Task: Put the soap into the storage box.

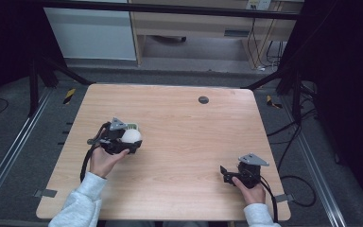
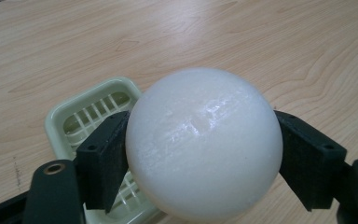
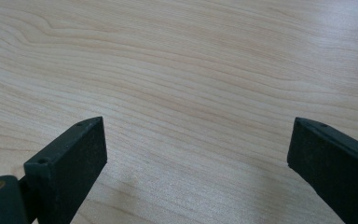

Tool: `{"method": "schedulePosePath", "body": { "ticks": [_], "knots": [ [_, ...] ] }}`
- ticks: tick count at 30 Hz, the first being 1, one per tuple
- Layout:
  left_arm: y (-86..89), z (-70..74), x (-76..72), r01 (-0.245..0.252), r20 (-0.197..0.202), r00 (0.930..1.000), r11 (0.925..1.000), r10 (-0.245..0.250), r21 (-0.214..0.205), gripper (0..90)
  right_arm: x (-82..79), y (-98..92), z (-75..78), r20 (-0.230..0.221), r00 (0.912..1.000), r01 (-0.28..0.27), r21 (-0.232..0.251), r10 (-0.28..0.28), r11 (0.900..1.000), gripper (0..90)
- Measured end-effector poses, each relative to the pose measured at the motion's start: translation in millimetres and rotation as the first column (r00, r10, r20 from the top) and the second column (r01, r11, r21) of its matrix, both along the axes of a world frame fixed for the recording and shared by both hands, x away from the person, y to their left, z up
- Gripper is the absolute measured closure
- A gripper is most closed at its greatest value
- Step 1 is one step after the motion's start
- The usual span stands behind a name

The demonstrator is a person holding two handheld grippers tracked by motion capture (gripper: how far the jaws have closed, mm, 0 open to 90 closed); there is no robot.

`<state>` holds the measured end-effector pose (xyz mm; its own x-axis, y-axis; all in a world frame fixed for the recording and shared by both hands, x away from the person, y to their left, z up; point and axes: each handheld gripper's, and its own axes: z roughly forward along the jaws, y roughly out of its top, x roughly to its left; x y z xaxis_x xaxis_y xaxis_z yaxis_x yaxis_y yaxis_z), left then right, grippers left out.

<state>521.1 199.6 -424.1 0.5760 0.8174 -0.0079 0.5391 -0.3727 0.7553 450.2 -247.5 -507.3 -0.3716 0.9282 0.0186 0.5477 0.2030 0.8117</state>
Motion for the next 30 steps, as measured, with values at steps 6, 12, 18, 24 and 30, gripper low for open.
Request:
{"method": "schedulePosePath", "body": {
  "ticks": [6, 12, 18, 24, 30],
  "knots": [
    [4.0, -2.7, 6.4, -0.014, -0.007, 0.9999, 0.9998, 0.014, 0.011, 23.8, 0.6, -0.4, -0.3, 0.0, 1.0, 0.002, -0.003, -0.002, 1.0, 5.0],
    [8.3, -8.2, 14.9, -0.03, -0.025, 0.9992, 0.9986, 0.031, 0.044, 23.8, 0.5, -0.1, 0.0, 0.001, 1.0, -0.002, -0.001, 0.002, 1.0, 5.0],
    [11.6, -10.4, 19.7, -0.044, -0.026, 0.9986, 0.9984, 0.045, 0.036, 23.8, 0.5, -0.1, -0.2, 0.003, 1.0, -0.001, -0.005, 0.001, 1.0, 5.0],
    [16.0, -13.1, 24.7, -0.054, -0.031, 0.998, 0.9975, 0.055, 0.045, 23.8, 0.8, -0.5, -0.5, 0.006, 1.0, -0.004, -0.01, 0.004, 0.9999, 5.0],
    [18.4, -18.2, 30.9, -0.065, -0.04, 0.9969, 0.9967, 0.067, 0.048, 23.8, 0.8, -0.6, -0.5, 0.007, 1.0, -0.004, -0.01, 0.004, 0.9999, 5.0]
  ]
}}
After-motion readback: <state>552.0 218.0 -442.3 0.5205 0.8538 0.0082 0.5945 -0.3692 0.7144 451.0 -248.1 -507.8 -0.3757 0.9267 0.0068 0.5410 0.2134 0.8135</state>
